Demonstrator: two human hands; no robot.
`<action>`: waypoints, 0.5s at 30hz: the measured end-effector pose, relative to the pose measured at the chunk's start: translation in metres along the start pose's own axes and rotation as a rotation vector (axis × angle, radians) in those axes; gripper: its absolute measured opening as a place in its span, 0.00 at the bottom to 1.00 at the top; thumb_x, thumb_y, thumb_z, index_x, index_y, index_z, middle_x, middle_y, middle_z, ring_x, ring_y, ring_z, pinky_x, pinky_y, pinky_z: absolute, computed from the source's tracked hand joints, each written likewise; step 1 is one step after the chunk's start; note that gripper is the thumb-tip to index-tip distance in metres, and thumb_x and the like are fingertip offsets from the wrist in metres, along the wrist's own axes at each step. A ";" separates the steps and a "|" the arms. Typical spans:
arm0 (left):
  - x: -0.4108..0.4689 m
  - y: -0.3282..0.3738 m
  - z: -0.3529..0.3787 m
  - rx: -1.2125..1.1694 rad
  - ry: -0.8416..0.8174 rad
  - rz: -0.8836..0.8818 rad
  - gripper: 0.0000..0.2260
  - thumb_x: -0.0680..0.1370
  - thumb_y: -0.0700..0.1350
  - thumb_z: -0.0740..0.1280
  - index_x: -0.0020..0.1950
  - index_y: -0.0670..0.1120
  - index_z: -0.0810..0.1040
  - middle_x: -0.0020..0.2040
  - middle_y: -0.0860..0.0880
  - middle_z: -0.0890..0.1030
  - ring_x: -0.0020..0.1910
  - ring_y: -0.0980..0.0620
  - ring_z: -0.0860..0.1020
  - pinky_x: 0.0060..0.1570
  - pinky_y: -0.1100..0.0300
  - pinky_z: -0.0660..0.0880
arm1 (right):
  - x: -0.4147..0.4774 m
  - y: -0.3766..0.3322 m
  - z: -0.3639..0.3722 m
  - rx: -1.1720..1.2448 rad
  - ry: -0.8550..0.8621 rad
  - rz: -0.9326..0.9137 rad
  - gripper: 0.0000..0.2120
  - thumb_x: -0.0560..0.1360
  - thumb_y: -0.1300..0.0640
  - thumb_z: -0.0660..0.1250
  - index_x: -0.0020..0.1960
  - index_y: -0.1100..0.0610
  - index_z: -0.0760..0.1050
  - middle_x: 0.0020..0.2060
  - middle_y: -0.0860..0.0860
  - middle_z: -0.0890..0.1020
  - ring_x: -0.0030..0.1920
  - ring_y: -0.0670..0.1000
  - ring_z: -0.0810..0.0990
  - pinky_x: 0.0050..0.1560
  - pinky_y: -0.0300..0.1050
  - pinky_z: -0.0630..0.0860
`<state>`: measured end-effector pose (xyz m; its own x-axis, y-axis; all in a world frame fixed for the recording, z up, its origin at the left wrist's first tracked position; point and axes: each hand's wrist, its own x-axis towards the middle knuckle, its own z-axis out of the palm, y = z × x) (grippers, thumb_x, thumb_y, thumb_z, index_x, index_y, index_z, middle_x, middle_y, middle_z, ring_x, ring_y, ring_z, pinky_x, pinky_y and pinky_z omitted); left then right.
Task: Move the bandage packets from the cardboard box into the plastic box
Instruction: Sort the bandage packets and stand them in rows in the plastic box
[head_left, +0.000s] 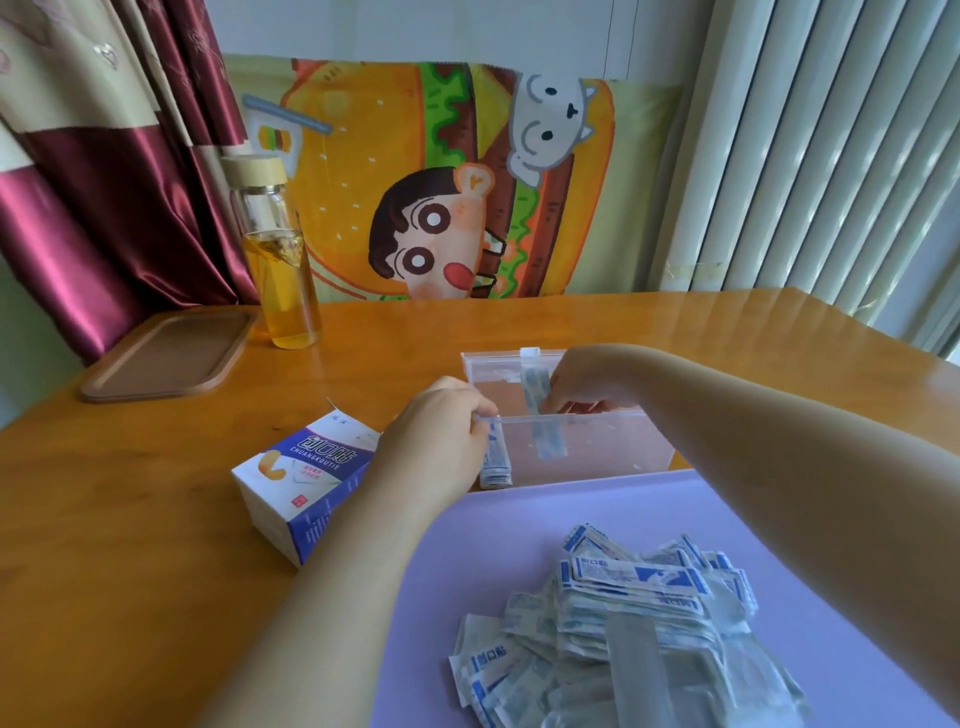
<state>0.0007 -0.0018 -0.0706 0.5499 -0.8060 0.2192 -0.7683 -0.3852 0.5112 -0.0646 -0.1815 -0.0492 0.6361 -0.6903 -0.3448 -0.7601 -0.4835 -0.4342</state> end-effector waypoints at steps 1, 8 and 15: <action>0.001 0.000 0.000 -0.002 0.009 0.005 0.13 0.80 0.41 0.59 0.59 0.51 0.79 0.62 0.54 0.73 0.57 0.51 0.74 0.57 0.51 0.74 | 0.003 -0.001 0.003 -0.046 -0.006 0.011 0.11 0.72 0.57 0.70 0.52 0.62 0.77 0.45 0.56 0.80 0.42 0.53 0.78 0.48 0.45 0.77; 0.006 -0.006 0.002 0.029 0.023 0.021 0.12 0.81 0.43 0.59 0.54 0.51 0.81 0.60 0.53 0.74 0.53 0.52 0.75 0.54 0.54 0.75 | 0.006 -0.012 0.015 -0.291 -0.130 0.057 0.09 0.74 0.56 0.67 0.45 0.61 0.81 0.41 0.53 0.79 0.44 0.52 0.79 0.50 0.44 0.77; 0.010 -0.007 0.004 0.024 0.044 0.018 0.12 0.80 0.43 0.59 0.53 0.51 0.82 0.59 0.52 0.75 0.51 0.52 0.75 0.48 0.60 0.75 | 0.010 -0.016 0.021 -0.141 -0.220 0.109 0.04 0.75 0.61 0.68 0.41 0.58 0.78 0.48 0.54 0.82 0.36 0.48 0.81 0.34 0.36 0.77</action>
<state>0.0101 -0.0091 -0.0752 0.5492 -0.7927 0.2645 -0.7856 -0.3819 0.4867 -0.0437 -0.1695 -0.0634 0.5511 -0.6164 -0.5625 -0.8270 -0.4930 -0.2701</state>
